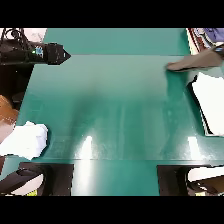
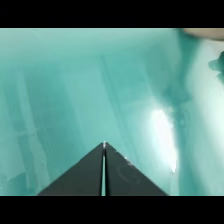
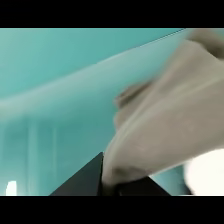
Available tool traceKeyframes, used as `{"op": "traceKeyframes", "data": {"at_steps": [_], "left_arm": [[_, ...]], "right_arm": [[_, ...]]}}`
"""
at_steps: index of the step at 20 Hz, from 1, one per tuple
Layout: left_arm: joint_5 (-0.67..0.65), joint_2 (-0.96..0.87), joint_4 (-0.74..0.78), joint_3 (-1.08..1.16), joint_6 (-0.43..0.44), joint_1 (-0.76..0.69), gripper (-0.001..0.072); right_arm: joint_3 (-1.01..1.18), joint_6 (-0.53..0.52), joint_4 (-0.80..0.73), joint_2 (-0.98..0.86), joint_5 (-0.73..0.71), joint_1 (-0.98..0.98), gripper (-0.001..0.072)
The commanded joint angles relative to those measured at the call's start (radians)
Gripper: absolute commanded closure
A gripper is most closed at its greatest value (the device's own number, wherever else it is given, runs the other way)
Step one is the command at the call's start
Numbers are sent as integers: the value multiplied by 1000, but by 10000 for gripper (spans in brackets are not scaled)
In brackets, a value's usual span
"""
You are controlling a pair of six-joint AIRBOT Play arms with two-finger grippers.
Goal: Fold the shirts.
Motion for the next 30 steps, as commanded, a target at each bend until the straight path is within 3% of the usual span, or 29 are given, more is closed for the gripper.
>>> {"op": "traceKeyframes", "data": {"at_steps": [1, 11, 17, 22, 29, 30], "left_arm": [[19, 1, -5, 0, -6, -1, 677], [9, 1, -9, 0, -28, -1, 677], [-10, 1, -9, 0, -27, -1, 677], [-17, 1, -9, 0, -19, -1, 677], [-57, 1, -9, 0, 16, -1, 677], [-58, 1, -9, 0, 26, -1, 677]], "right_arm": [[-3, 26, -13, 19, -31, -121, 693], [-3, 25, -26, 189, -71, -161, 693], [-3, 37, -259, 274, 222, -180, 693], [-4, 139, -470, 277, 431, -180, 692], [-4, 201, -496, 277, 615, -257, 690], [-4, 201, -495, 276, 630, -266, 661]]}}
